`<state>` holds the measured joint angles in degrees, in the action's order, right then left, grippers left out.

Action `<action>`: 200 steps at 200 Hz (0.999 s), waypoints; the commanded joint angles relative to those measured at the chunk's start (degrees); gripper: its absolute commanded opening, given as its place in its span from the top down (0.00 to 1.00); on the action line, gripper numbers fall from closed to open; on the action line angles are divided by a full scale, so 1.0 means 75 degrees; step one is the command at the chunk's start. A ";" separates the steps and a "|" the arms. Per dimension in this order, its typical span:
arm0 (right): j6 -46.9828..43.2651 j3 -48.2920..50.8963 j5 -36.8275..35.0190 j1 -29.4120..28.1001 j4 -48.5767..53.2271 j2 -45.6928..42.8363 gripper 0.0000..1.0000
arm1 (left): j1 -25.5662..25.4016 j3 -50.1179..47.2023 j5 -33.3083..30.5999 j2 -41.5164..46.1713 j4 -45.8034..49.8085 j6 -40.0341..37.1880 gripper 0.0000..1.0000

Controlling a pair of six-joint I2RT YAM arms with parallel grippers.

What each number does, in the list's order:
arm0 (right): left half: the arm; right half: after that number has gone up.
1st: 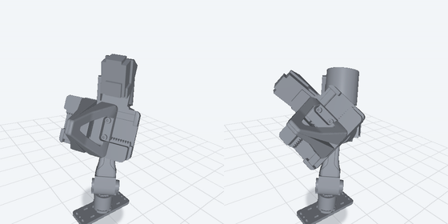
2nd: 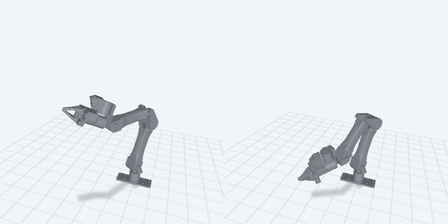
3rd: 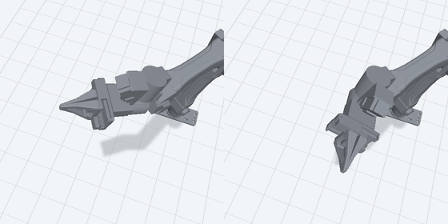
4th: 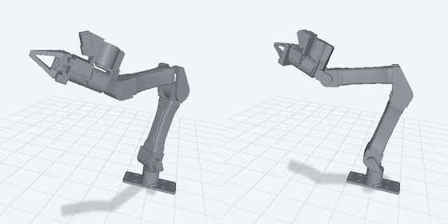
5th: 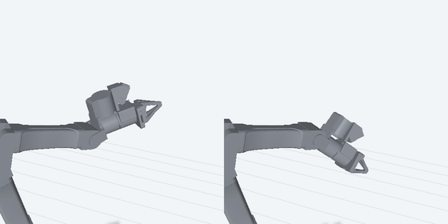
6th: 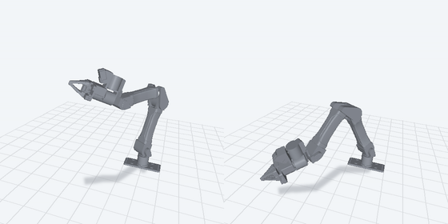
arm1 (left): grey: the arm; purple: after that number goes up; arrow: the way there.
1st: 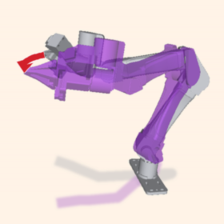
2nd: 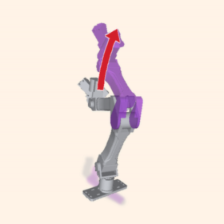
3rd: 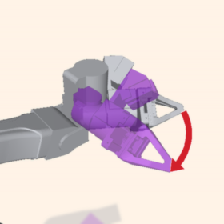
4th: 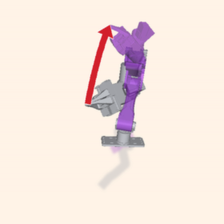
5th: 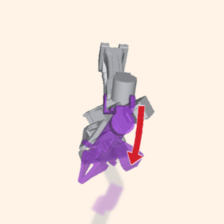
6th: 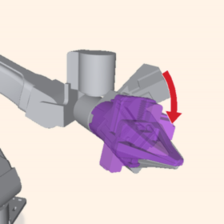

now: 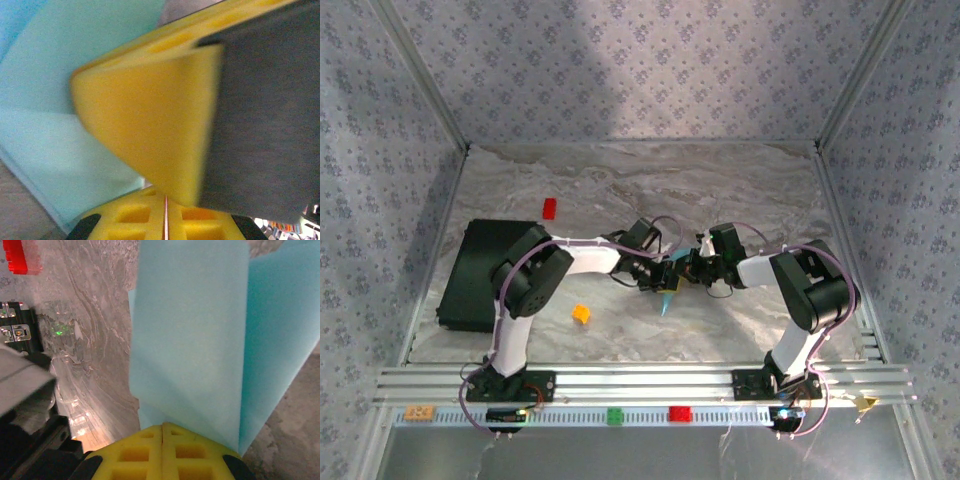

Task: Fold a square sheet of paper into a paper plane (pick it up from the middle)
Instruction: Fold the wing for the fifth time at the center of the table.

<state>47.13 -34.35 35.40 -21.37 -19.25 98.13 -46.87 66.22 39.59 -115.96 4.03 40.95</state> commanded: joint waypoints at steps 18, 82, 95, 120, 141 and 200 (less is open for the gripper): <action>-0.0074 0.0227 -0.0885 0.0024 0.1042 0.0329 0.95 | -0.0096 -0.0316 0.0151 -0.0095 0.0758 -0.0458 0.92; -0.0067 0.0232 -0.0899 0.0039 0.1051 0.0328 0.95 | -0.0381 -0.0851 -0.0084 0.0440 0.1472 -0.0879 0.93; -0.0065 0.0232 -0.0899 0.0048 0.1051 0.0333 0.95 | -0.0402 -0.0989 -0.0130 0.0524 0.1550 -0.0914 0.93; -0.0063 0.0232 -0.0899 0.0048 0.1058 0.0313 0.95 | -0.0584 -0.1227 -0.0215 0.0668 0.1707 -0.1016 0.93; -0.0072 0.0232 -0.0903 0.0042 0.1089 0.0280 0.95 | -0.0699 -0.1485 -0.0445 0.0837 0.1875 -0.1077 0.94; -0.0079 0.0227 -0.0911 0.0036 0.1136 0.0255 0.95 | -0.0781 -0.2030 -0.0686 0.1522 0.1981 -0.1086 0.94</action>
<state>47.13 -34.35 35.51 -21.52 -18.52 97.91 -51.05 54.22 34.63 -105.97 7.86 34.04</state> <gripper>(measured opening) 0.052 0.061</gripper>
